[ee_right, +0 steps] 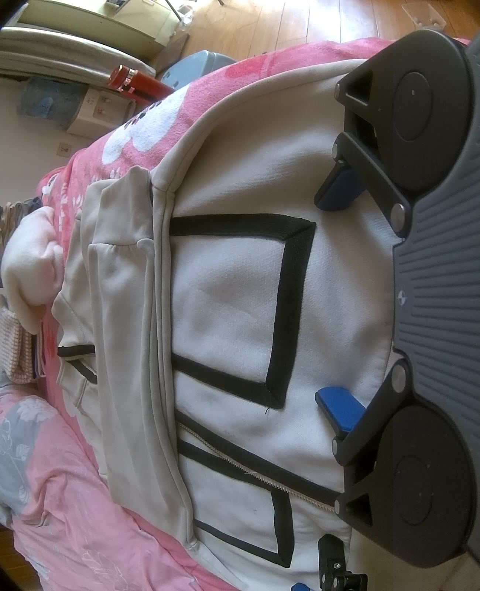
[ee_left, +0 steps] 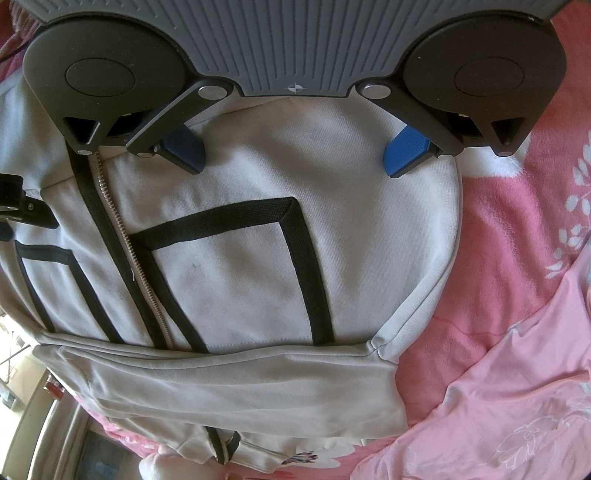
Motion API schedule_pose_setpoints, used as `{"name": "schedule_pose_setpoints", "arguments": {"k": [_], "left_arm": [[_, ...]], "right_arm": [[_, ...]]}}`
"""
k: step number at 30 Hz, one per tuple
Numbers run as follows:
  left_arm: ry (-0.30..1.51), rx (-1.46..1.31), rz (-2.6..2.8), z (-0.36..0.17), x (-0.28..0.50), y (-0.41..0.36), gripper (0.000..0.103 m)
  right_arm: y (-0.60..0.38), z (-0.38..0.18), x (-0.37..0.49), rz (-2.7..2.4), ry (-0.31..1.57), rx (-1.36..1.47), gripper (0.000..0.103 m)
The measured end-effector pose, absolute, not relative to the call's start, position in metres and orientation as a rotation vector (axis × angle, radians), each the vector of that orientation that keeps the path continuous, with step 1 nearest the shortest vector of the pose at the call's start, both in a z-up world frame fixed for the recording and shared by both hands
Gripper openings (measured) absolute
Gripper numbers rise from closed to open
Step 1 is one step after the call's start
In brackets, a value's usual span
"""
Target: Fold clothes
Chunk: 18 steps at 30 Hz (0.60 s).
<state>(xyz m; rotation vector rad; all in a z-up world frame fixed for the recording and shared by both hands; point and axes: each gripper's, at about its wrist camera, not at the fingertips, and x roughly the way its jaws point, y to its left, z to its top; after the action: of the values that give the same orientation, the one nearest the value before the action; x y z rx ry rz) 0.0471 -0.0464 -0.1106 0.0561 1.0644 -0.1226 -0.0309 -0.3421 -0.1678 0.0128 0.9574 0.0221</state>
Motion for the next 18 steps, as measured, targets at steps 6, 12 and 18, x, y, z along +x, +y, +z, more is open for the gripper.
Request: {"name": "schedule_pose_setpoints", "arguments": {"k": [6,12,18], "left_arm": [[1.063,0.057,-0.124,-0.1107,0.0473,-0.0461,0.103],[1.062,0.058,-0.125,-0.1109,0.0482,-0.0458,0.103],[1.061,0.059,-0.125,-0.1109,0.0487,-0.0462,0.103]], "right_arm": [[-0.3419,-0.1677,-0.0309,0.021,0.957,0.013,0.103],[-0.3419,-0.1679,-0.0313,0.021,0.956,0.014,0.103],[-0.3415,-0.1680,-0.0317,0.019,0.954,0.014,0.103]]}}
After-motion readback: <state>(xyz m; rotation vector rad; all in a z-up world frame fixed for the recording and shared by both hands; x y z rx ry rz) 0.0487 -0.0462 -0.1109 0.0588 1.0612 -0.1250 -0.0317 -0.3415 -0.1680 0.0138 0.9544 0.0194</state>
